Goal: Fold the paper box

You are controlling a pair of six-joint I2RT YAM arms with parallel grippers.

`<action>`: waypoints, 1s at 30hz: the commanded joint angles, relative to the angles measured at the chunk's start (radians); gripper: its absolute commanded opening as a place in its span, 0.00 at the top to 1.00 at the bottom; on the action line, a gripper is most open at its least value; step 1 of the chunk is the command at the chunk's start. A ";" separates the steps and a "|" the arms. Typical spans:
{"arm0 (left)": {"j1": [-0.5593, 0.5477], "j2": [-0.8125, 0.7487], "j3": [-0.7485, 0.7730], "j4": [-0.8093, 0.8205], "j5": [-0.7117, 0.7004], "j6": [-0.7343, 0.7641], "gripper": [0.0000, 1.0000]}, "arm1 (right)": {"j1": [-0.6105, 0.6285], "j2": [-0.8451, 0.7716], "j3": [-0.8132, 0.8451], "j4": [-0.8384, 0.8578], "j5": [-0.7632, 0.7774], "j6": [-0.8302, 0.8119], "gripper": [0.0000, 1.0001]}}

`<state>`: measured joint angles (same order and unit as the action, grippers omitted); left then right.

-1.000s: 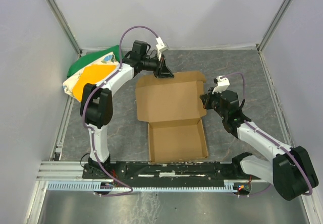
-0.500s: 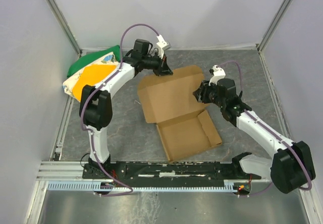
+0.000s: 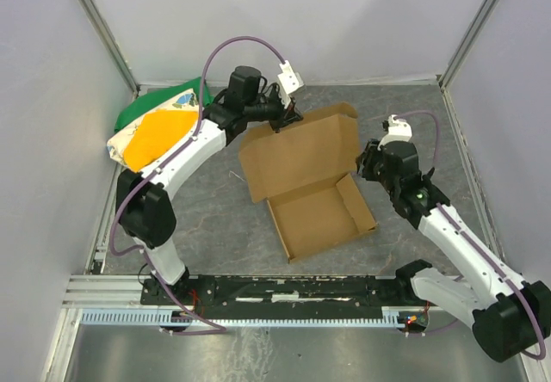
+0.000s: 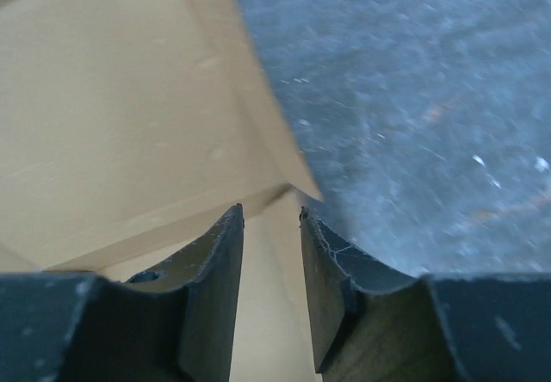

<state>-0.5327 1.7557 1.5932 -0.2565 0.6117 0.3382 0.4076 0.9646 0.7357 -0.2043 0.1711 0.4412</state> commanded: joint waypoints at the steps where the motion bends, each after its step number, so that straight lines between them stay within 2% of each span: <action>1: 0.005 -0.058 -0.018 0.047 -0.005 0.182 0.97 | -0.006 0.077 0.092 -0.213 0.186 0.017 0.60; 5: -0.004 -0.091 -0.073 0.094 0.001 0.285 0.97 | -0.011 0.141 0.083 -0.268 0.243 0.061 0.56; 9: -0.004 -0.108 -0.102 0.128 0.003 0.345 0.97 | -0.025 0.198 0.085 -0.288 0.254 0.100 0.64; 11: -0.003 -0.106 -0.103 0.147 0.001 0.345 0.97 | -0.024 0.240 0.095 -0.289 0.204 0.090 0.66; 13: -0.003 -0.097 -0.093 0.152 0.005 0.342 0.97 | -0.025 0.259 0.075 -0.244 0.134 0.070 0.64; 17: -0.003 -0.077 -0.067 0.156 0.004 0.340 0.97 | -0.026 0.203 -0.001 -0.137 -0.028 0.031 0.51; 21: -0.003 -0.063 -0.058 0.187 0.005 0.335 0.97 | -0.025 0.172 -0.038 -0.127 -0.069 0.014 0.43; 26: -0.003 -0.033 -0.034 0.234 0.007 0.309 0.97 | -0.026 0.269 -0.049 -0.124 -0.165 -0.001 0.47; 30: -0.003 -0.023 -0.039 0.284 0.036 0.304 0.97 | -0.024 0.313 -0.098 -0.030 -0.223 0.048 0.51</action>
<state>-0.5346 1.7241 1.5124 -0.0948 0.6067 0.6273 0.3824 1.2449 0.6823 -0.3397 0.0364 0.4637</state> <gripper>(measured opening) 0.045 0.516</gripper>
